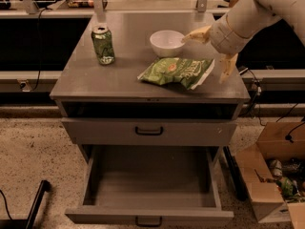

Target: Pick green jalapeno chip bag from middle drawer and place on counter

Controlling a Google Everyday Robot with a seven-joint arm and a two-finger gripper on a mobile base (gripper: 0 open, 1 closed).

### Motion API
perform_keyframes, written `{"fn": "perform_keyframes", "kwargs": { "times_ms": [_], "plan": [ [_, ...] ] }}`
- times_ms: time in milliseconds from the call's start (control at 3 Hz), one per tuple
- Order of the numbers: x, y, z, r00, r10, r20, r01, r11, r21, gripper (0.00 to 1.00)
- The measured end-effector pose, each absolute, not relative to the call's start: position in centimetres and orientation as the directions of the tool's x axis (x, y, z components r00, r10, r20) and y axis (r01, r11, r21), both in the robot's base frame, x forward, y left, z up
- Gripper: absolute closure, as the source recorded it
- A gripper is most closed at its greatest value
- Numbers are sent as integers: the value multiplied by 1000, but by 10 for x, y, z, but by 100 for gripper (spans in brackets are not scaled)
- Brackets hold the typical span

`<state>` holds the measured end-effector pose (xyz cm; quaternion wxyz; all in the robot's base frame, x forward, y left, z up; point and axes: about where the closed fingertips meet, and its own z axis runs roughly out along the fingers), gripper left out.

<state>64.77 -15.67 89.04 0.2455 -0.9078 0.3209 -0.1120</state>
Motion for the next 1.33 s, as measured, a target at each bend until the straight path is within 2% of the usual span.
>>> {"fn": "perform_keyframes", "kwargs": {
  "times_ms": [667, 1000, 1333],
  "plan": [
    [640, -167, 912, 791, -609, 47, -484, -673, -559, 0],
    [633, -178, 934, 813, -582, 24, -434, -634, -640, 0],
    [633, -178, 934, 813, -582, 24, -434, -634, -640, 0]
  ]
}}
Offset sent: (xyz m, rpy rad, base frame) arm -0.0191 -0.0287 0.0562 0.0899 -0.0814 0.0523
